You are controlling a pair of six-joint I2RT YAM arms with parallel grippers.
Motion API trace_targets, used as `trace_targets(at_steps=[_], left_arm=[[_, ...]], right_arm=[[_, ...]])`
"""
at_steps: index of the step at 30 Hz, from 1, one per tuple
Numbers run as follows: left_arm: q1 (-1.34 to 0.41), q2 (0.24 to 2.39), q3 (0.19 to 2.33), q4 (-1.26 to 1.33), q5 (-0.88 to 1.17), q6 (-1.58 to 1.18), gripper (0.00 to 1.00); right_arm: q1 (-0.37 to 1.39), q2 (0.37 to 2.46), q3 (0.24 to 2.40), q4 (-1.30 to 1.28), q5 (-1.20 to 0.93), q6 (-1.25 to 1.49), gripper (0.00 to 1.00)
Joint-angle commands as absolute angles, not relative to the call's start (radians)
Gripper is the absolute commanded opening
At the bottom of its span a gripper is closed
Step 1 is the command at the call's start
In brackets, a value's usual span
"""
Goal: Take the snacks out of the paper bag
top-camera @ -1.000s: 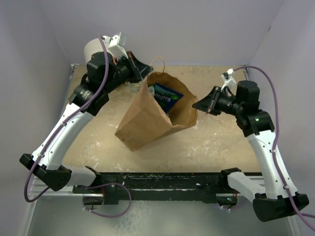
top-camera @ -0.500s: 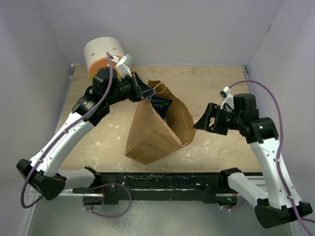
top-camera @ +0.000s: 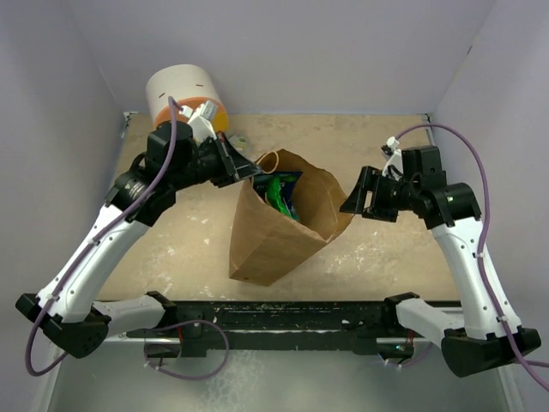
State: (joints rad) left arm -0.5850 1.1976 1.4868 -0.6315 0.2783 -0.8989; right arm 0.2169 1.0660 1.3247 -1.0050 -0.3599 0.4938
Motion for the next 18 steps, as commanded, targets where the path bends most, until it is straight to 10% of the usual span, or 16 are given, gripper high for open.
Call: trace_targets(at_steps=[1,5,12,18], left_arm=[[-0.586,1.074,1.441,-0.592,0.165,-0.913,0.00],[-0.586,1.026,1.378,-0.608,0.123,-0.927,0.00],[-0.586,1.017,1.406,-0.646,0.093,-0.874,0.00],[-0.586,1.025,1.519,-0.890,-0.061,-0.802,0.36]], right_arm=[[0.216,1.031,1.350,-1.027,-0.283,0.514,0.69],[0.216,0.992,1.282,-0.858,-0.242,0.665,0.61],[0.218,0.969,1.236,-0.749,-0.369,0.734,0.17],[0.218,1.026,1.256,-0.660,-0.556,0.665,0.00]])
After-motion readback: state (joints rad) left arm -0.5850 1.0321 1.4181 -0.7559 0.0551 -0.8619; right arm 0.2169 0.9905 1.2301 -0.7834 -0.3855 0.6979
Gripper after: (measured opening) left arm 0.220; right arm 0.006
